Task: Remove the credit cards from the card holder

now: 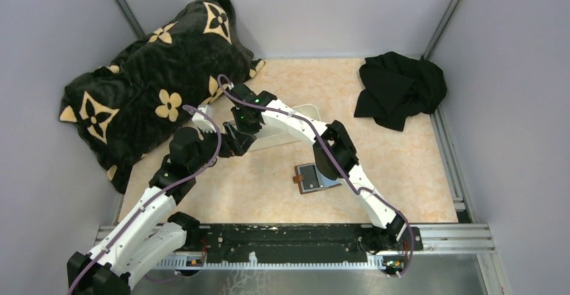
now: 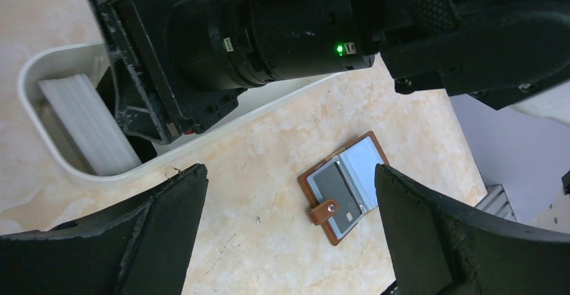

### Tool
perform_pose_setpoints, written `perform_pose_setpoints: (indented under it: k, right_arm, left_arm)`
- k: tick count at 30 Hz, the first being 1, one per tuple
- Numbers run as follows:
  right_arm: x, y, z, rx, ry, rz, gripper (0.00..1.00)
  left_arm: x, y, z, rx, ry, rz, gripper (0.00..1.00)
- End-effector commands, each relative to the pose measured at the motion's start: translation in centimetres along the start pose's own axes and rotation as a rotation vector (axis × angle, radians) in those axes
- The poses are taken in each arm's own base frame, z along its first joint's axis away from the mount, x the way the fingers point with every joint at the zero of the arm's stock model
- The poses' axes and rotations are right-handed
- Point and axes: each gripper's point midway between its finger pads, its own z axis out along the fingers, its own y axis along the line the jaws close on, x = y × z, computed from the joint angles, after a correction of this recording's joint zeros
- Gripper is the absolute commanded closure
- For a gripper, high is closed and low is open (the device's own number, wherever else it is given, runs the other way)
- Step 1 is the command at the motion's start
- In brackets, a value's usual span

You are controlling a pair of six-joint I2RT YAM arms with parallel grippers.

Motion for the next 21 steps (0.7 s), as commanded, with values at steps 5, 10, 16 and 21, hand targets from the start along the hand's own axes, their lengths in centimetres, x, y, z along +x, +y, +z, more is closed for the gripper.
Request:
perform_pose_setpoints:
  k: [5,10,16,21]
  right_arm:
    - [-2.0,3.3,-2.1,-0.071,-0.096,-0.025,0.65]
    - [-2.7,3.9,-3.4,-0.103,-0.120,-0.033,0.65]
    - [-2.8,4.8,-3.8,-0.132,-0.128,-0.031,0.66]
    - [-3.3,5.3,-4.6,-0.147,-0.151,-0.027,0.67]
  left_arm:
    - [0.7,-0.6,0.5,0.042,0.028,-0.014,0.00]
    - [1.1,-0.5,0.7,0.041,0.039,-0.023,0.00]
    - [1.3,-0.5,0.8,0.045,0.044,-0.025,0.00]
    - [1.4,-0.6,0.9,0.054,0.048,-0.029,0.00]
